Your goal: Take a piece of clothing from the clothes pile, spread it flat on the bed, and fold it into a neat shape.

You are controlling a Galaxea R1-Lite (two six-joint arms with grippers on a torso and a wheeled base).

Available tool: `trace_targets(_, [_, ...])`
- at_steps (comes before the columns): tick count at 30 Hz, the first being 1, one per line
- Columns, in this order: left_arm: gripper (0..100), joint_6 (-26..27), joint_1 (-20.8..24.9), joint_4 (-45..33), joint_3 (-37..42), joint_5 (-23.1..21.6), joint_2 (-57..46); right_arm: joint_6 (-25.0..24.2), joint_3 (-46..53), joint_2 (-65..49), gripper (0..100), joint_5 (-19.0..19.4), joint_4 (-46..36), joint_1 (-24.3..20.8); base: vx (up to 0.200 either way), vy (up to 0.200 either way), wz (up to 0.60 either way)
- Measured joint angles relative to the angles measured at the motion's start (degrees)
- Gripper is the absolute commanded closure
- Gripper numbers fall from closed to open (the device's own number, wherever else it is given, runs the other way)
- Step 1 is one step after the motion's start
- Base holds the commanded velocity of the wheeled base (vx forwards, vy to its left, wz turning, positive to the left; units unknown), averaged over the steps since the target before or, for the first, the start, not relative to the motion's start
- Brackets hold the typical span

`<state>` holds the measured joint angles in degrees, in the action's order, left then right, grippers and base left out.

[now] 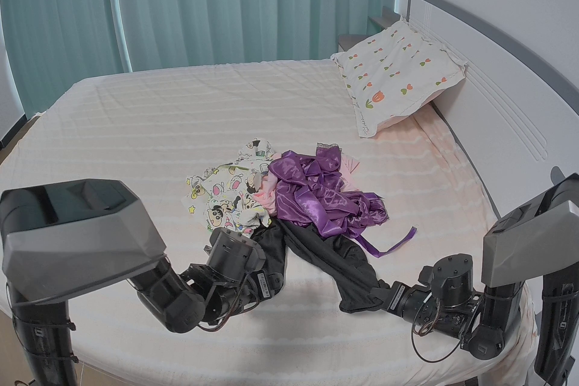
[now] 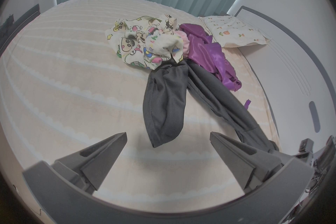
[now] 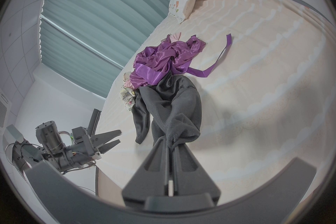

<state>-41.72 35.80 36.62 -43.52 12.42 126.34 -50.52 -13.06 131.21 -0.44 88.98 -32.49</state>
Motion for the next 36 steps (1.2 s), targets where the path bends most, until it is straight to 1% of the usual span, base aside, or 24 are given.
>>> trace_targets(7, [0,0.34,0.5,0.52,-5.49,2.9,6.57,0.02,-0.22,0.46,100,-0.13,0.0,0.0,0.0,0.0,0.0])
trace_targets(12, [0,2.23,0.55,0.66,-9.03,5.42,10.79,0.05,-0.34,1.07,100,-0.79,0.0,-0.06,0.0,0.0,0.0])
trace_targets(18, [0,2.5,0.2,0.63,-13.9,6.55,14.59,0.07,-0.45,1.62,100,-1.01,0.0,-0.09,0.0,0.0,0.0])
trace_targets(22, [0,2.45,0.02,0.62,-15.37,6.66,15.86,0.07,-0.55,1.89,100,-0.98,0.0,-0.11,0.0,0.0,0.0])
trace_targets(23, [100,2.36,0.02,0.55,-15.54,6.66,16.06,0.07,-0.56,2.0,100,-1.0,0.0,-0.11,0.0,0.0,0.0])
trace_targets(32, [100,1.79,-0.2,0.38,-13.9,7.28,16.16,0.05,-0.5,2.41,100,-0.87,0.0,-0.01,0.0,0.0,0.0])
trace_targets(36, [100,-0.65,-0.3,0.35,-11.5,7.3,13.9,0.0,-0.45,2.28,100,-0.82,0.0,0.29,0.0,0.0,0.0])
